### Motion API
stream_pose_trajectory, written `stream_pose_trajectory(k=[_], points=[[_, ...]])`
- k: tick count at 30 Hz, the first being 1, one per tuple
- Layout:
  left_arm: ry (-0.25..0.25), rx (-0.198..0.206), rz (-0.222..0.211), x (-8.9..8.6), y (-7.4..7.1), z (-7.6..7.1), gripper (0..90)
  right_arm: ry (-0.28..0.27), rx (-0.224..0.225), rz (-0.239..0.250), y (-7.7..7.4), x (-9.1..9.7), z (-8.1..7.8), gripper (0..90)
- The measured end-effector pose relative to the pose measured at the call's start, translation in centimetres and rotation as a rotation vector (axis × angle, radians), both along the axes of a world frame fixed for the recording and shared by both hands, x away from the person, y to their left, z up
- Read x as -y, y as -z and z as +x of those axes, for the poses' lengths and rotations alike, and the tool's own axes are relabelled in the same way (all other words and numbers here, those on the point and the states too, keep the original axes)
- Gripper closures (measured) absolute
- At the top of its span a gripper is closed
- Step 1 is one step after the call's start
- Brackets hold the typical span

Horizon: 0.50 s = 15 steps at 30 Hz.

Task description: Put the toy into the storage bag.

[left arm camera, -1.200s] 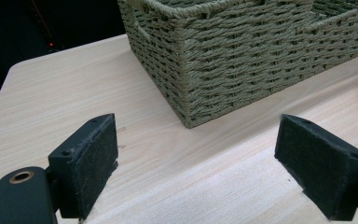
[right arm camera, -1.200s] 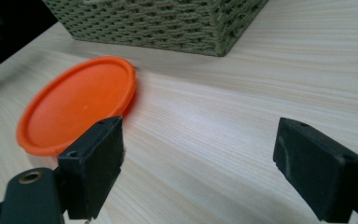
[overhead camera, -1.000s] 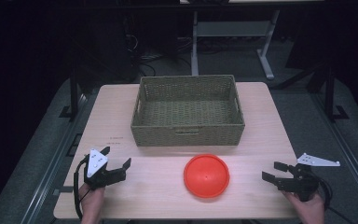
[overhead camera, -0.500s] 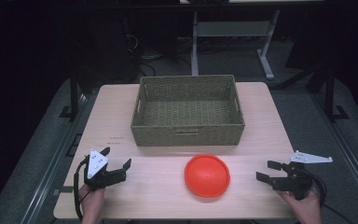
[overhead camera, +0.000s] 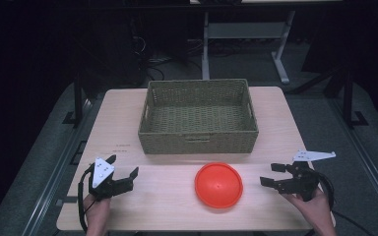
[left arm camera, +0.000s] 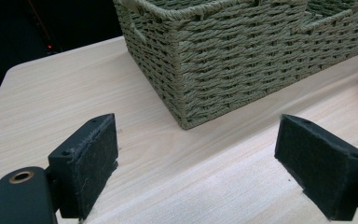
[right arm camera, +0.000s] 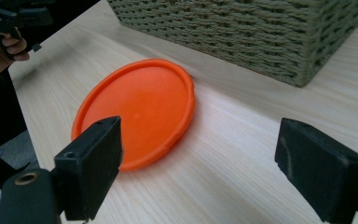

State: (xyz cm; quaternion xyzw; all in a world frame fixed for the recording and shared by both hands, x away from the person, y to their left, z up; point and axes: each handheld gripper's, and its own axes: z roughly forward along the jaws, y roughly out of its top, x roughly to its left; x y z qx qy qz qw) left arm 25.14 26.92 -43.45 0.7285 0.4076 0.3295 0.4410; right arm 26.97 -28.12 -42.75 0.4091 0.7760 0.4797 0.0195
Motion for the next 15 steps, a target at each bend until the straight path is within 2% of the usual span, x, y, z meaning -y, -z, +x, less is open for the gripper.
stream_pose_trajectory(k=[9,15], points=[[-0.001,-0.002,0.007,-0.1,0.0,0.0,12.7,-0.054,-0.010,-0.015,-1.3,-1.5,1.1,14.4],[-0.001,0.005,0.007,0.0,0.0,0.0,12.7,-0.076,-0.052,-0.037,-1.5,-2.4,1.6,14.4]])
